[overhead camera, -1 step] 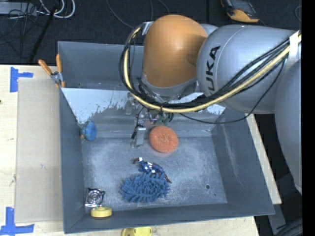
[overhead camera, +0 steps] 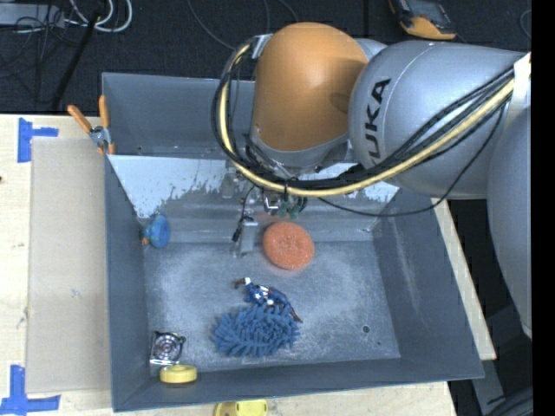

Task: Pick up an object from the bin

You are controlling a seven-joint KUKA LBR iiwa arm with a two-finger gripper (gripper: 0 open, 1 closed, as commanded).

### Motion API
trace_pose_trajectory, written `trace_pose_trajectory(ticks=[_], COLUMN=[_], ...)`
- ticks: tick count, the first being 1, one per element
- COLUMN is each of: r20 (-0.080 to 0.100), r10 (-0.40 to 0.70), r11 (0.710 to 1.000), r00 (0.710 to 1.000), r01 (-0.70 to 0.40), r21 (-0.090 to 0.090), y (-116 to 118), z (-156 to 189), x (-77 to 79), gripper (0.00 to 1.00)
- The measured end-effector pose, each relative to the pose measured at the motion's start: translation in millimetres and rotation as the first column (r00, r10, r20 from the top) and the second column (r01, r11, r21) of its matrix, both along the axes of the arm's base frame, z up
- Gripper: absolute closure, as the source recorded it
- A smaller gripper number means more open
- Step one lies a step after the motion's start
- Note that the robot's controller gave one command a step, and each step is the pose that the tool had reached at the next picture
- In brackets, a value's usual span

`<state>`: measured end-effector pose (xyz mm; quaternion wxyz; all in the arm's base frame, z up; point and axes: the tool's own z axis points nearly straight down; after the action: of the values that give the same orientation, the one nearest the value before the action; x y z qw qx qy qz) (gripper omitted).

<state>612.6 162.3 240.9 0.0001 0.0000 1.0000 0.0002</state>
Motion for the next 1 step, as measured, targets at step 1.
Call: trace_pose_trajectory(ticks=[1], r20=[0.005], r10=[0.04], r11=[0.999], r00=[0.999], r01=[-0.04], r21=[0.001], y=[-21.9], z=[-58.5], x=[-0.5], gripper=[0.0])
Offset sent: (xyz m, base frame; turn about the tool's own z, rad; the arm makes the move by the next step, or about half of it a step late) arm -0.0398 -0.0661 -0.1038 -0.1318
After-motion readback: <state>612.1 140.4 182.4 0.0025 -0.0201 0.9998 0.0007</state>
